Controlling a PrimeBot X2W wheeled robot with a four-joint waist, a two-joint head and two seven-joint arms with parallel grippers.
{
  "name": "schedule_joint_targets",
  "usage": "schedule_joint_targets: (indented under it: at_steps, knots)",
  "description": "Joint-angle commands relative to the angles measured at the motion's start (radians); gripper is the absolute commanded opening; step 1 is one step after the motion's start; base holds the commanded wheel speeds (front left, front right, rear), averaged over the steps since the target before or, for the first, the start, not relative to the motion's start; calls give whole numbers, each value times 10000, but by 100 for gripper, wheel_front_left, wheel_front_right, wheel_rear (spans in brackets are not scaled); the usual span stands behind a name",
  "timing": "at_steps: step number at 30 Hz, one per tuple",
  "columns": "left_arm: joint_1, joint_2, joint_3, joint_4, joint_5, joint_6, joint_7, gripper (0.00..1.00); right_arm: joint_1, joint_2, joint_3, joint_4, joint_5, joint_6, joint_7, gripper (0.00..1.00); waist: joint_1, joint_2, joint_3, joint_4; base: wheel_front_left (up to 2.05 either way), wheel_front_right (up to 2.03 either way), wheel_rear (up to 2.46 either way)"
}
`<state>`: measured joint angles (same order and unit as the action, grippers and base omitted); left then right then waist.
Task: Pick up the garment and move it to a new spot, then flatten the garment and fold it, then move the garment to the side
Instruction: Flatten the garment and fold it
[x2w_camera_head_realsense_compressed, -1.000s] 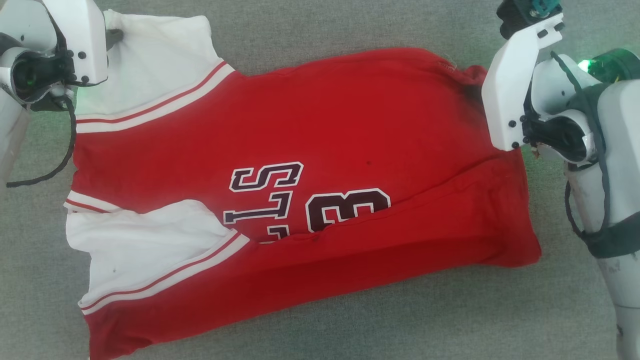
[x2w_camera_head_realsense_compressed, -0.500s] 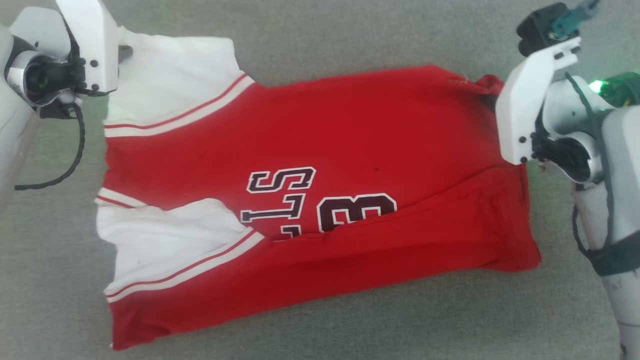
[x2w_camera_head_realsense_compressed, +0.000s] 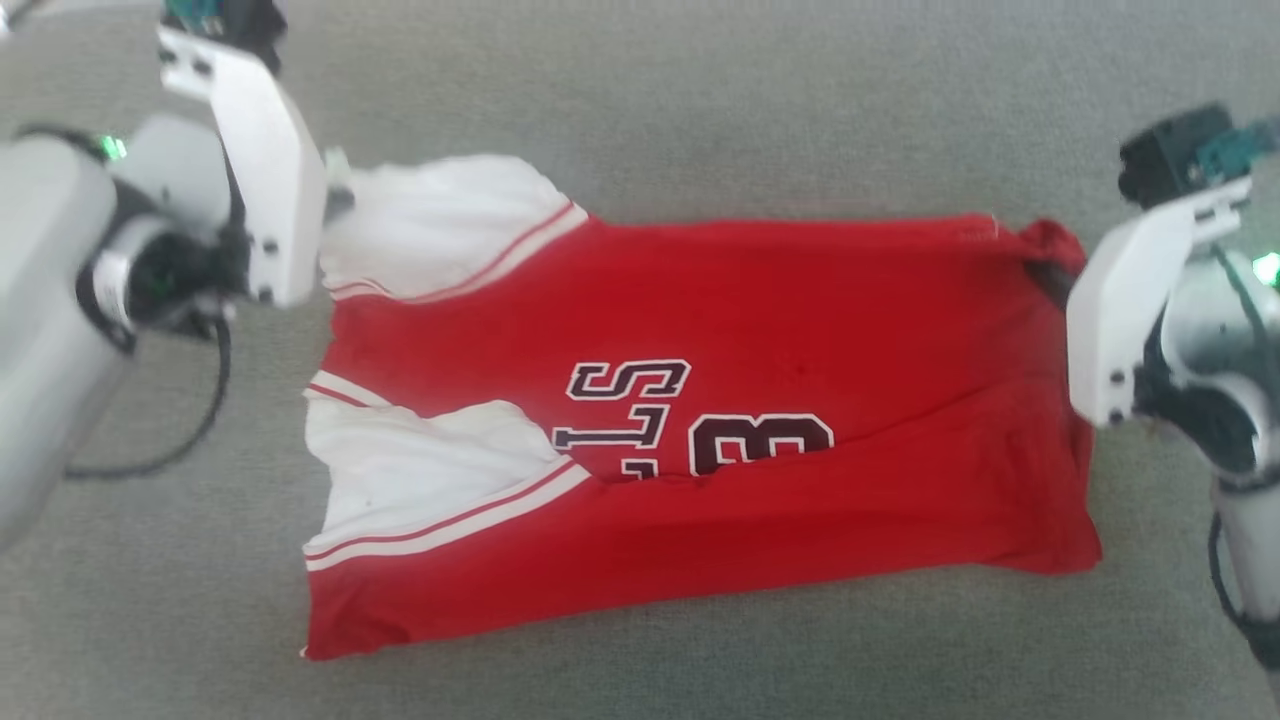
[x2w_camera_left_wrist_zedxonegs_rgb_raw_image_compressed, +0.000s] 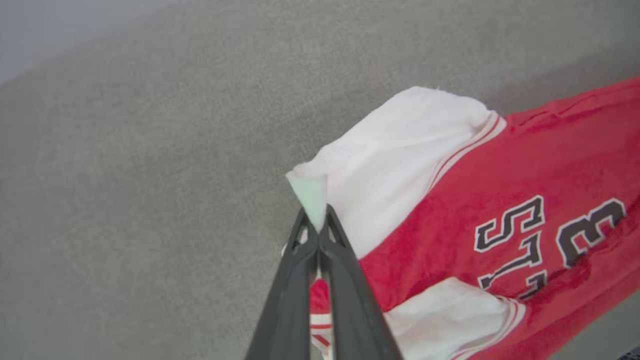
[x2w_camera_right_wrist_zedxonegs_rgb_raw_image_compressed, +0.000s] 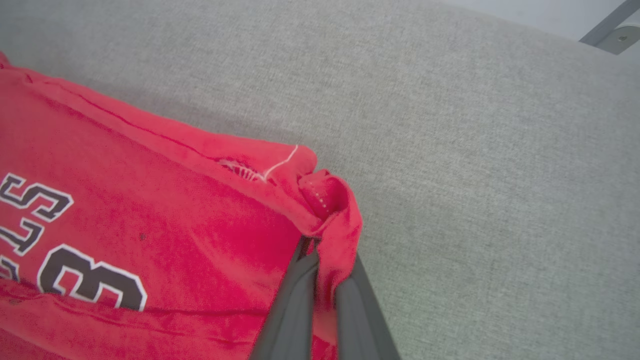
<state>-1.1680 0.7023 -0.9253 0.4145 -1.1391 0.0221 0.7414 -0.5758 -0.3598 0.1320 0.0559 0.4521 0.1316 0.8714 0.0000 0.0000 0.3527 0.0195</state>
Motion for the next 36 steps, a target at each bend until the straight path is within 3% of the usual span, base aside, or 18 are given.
schedule_joint_targets:
  at_steps: [1,8,12,16,21,22,23,25,26,27,36]
  knots:
    - [421,198,14,-584,-261,261,72,0,381,-96,-59,-267,4,-18,100,0,0,0,-204,143,0,0,0]
    - [2235,1428,-100,-3783,-562,1646,115,0,1871,-250,-776,-850,-96,-18,369,0,0,0,-514,273,0,0,0]
    - [3163,1850,-249,-4752,-772,2234,5,0,2605,-75,-972,-799,-272,-18,501,0,0,0,-594,317,0,0,0]
    - [3717,1836,-389,-4796,-802,2459,-180,0,2904,141,-968,-555,-226,-18,574,0,0,0,-654,320,0,0,0]
    - [4099,1462,-555,-3981,-663,2233,-705,0,2734,441,-885,51,-417,-15,186,0,0,0,-821,281,0,0,0]
    - [4171,1353,-561,-3772,-714,2136,-813,7,2644,487,-831,157,-404,-14,92,28,0,0,-890,264,0,0,0]
    - [4199,1260,-542,-3578,-721,2056,-961,27,2581,499,-782,251,-409,-14,4,100,0,0,-950,253,0,0,0]
    - [4276,1107,-520,-3253,-729,1899,-1202,43,2521,545,-704,404,-345,-14,-106,100,0,0,-1087,233,0,0,0]
    - [4306,1039,-526,-3156,-683,1802,-1350,63,2494,571,-684,445,-299,-14,-138,100,0,0,-1170,232,0,0,0]
    - [4341,1010,-523,-3028,-603,1743,-1496,100,2481,551,-662,482,-285,-14,-142,100,0,0,-1258,234,0,0,0]
    - [5052,1045,-303,-3033,-239,1419,-3313,100,2870,418,-961,329,50,-14,-465,100,0,0,-2154,367,0,0,0]
